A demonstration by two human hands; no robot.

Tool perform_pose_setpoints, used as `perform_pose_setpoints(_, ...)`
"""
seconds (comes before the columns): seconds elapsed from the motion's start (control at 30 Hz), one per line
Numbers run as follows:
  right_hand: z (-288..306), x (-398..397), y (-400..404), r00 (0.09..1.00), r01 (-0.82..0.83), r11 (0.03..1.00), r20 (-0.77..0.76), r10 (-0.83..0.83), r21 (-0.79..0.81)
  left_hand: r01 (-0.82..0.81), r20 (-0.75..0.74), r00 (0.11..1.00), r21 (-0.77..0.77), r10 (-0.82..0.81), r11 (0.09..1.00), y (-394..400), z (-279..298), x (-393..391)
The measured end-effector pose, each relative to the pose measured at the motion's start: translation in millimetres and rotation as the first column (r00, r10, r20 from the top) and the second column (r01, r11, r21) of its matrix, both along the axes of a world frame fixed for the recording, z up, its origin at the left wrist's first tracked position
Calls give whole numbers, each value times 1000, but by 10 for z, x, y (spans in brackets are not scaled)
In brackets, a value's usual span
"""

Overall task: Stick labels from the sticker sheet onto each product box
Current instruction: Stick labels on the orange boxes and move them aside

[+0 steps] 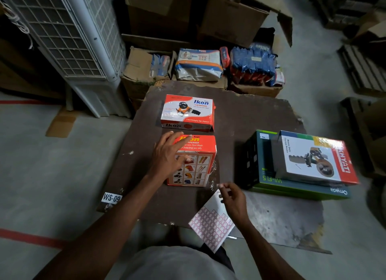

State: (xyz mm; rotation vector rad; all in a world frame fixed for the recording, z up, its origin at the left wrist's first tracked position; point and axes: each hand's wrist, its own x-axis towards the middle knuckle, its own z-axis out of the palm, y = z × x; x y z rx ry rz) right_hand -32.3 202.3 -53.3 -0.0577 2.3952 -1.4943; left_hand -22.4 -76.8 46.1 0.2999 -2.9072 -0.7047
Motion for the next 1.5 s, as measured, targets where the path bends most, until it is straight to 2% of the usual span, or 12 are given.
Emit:
perform_pose_setpoints(0.1,408,14,-235,997,30,992,-68,-38,-119,-2,-6,1000,-3,2,1000,5,-11,7)
perform_pose_setpoints(0.23,822,-101,-560,961,-18,989,-274,-23,-146,-1,-6,1000,-13,0,1000,8,-23,17)
perform_pose_setpoints(0.37,990,-248,-807,864,-112,993,-498,81,-32,4,-10,1000,-7,-4,1000,19,-13,43)
perform_pose_setpoints(0.5,1040,-326,-995,712,-144,974,-665,225,176,1,-13,1000,-16,-1,1000,29,5,58)
perform_pose_setpoints(0.63,1014,-414,-1113,595,-105,928,-726,346,356,1,-27,1000,-22,-1,1000,45,34,76)
perform_pose_setpoints(0.77,986,-454,-1119,522,-105,886,-733,436,452,2,-28,1000,-23,-3,1000,35,6,83)
perform_pose_setpoints(1.1,1006,-479,-1044,514,-162,850,-692,507,502,13,-36,999,-5,-13,1000,11,-5,69)
perform_pose_setpoints(1.17,1032,-455,-1049,563,-166,885,-695,447,435,14,-45,999,-12,-15,1000,-3,-11,62)
perform_pose_setpoints(1.23,1085,-439,-1053,670,-143,947,-676,306,288,11,-56,998,-20,-12,1000,-14,-24,47)
perform_pose_setpoints(1.3,1124,-458,-1048,734,-118,975,-645,213,189,10,-48,999,-27,-11,1000,-31,-17,31)
perform_pose_setpoints(1.37,1139,-463,-1044,747,-122,975,-630,212,184,32,-29,999,-58,-33,998,-60,14,13)
perform_pose_setpoints(1.5,1135,-433,-1045,714,-116,962,-653,254,248,81,51,996,-144,-74,986,-95,89,-47)
